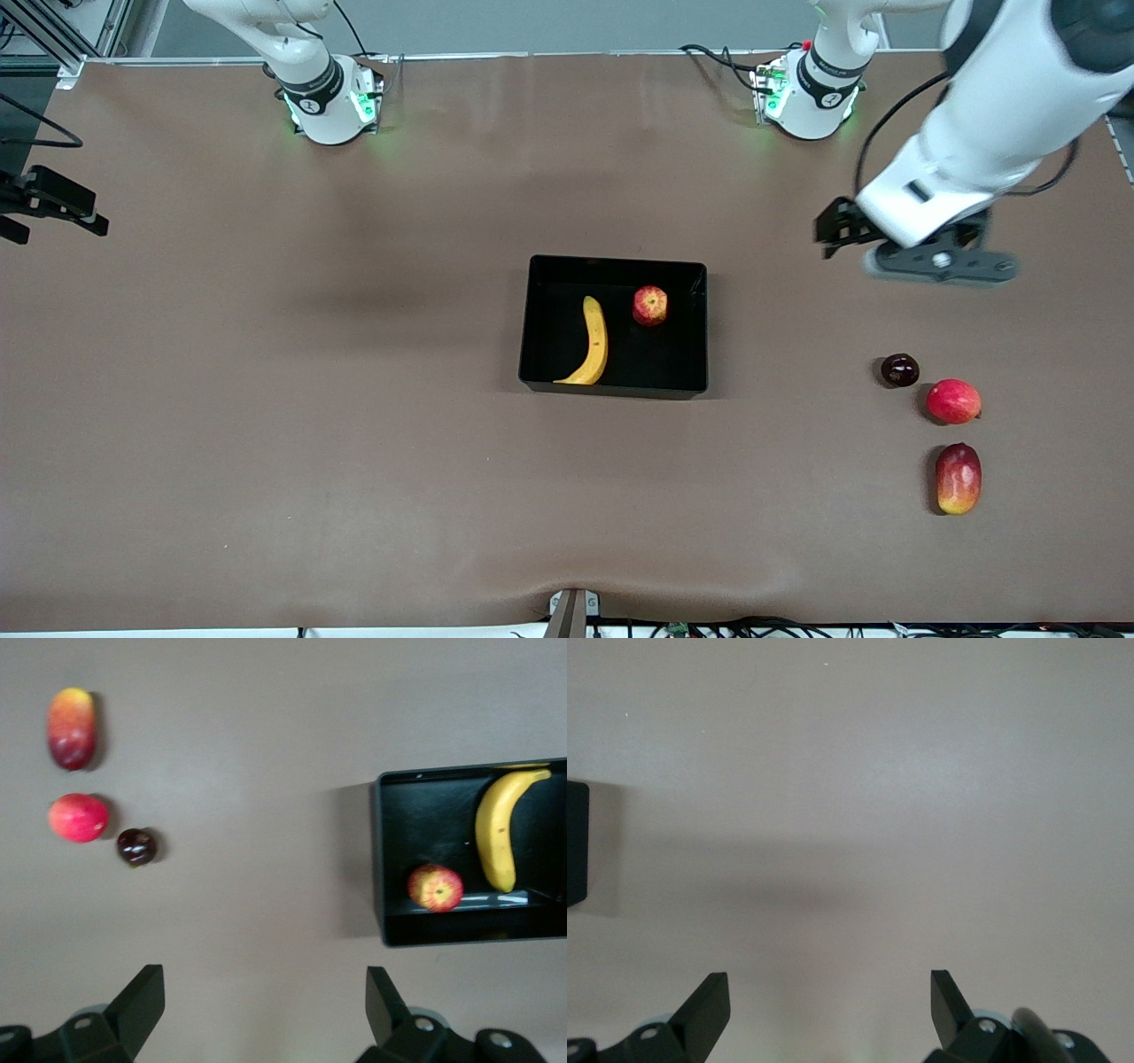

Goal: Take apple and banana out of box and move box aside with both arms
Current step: 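Move the left gripper over the black tray toward the red apple, then lower the left gripper into the tray and grasp the red apple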

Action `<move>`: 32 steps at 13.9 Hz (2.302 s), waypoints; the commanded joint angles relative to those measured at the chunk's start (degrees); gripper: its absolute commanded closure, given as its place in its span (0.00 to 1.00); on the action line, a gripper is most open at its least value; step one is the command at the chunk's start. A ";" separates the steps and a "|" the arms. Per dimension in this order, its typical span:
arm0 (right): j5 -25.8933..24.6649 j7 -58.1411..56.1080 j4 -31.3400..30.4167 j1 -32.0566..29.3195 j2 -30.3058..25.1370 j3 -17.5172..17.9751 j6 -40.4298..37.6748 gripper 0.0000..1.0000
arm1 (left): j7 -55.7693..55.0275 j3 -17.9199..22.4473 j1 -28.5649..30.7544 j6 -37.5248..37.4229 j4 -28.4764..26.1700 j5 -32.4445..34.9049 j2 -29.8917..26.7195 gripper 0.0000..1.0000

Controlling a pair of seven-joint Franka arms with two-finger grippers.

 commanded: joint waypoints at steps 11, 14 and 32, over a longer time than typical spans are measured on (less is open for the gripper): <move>0.96 0.04 0.47 -0.39 -0.55 0.14 0.05 0.00 | -27.77 -1.51 -13.51 18.32 -10.46 2.61 10.81 0.00; 0.96 0.04 0.38 -0.48 -0.55 0.05 0.05 0.00 | -31.12 -1.51 -14.83 24.66 -13.90 2.69 13.88 0.00; 1.04 0.04 0.47 -0.39 -0.28 0.14 0.05 0.00 | -34.38 -1.42 -17.83 30.74 -14.78 4.09 27.60 0.00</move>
